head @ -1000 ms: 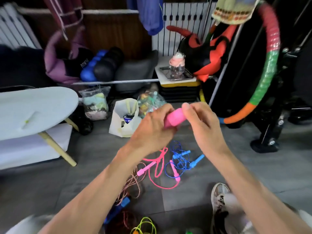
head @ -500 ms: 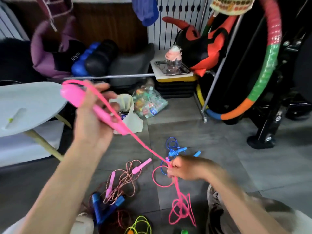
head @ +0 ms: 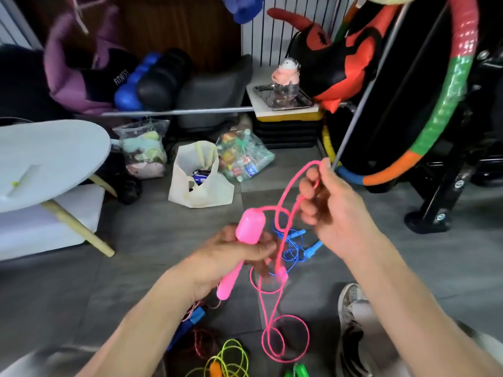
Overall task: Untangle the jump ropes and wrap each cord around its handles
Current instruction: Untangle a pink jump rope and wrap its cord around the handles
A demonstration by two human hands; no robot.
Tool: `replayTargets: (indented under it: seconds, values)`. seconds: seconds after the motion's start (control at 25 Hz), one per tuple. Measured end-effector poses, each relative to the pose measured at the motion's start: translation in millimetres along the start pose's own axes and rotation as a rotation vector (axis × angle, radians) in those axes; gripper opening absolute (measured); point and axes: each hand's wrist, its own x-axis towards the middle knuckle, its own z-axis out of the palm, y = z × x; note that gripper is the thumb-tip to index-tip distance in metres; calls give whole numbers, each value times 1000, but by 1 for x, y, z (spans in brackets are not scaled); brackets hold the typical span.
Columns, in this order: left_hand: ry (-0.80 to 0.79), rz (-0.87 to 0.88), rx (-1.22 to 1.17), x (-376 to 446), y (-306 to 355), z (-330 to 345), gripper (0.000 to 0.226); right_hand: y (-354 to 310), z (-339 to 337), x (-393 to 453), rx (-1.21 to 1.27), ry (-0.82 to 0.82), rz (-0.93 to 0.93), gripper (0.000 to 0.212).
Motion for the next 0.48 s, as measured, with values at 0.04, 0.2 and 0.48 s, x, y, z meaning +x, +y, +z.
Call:
replayTargets:
  seconds: [0.04, 0.2, 0.48]
  values:
    - [-20, 18, 52, -3, 2, 1, 5, -7, -4, 4, -18, 40, -20, 38]
    - [-7, 43, 98, -9, 10, -11, 17, -40, -39, 13, 62, 315, -156, 38]
    - [71, -34, -67, -10, 17, -10, 27, -25, -53, -1, -1447, 610, -322, 47]
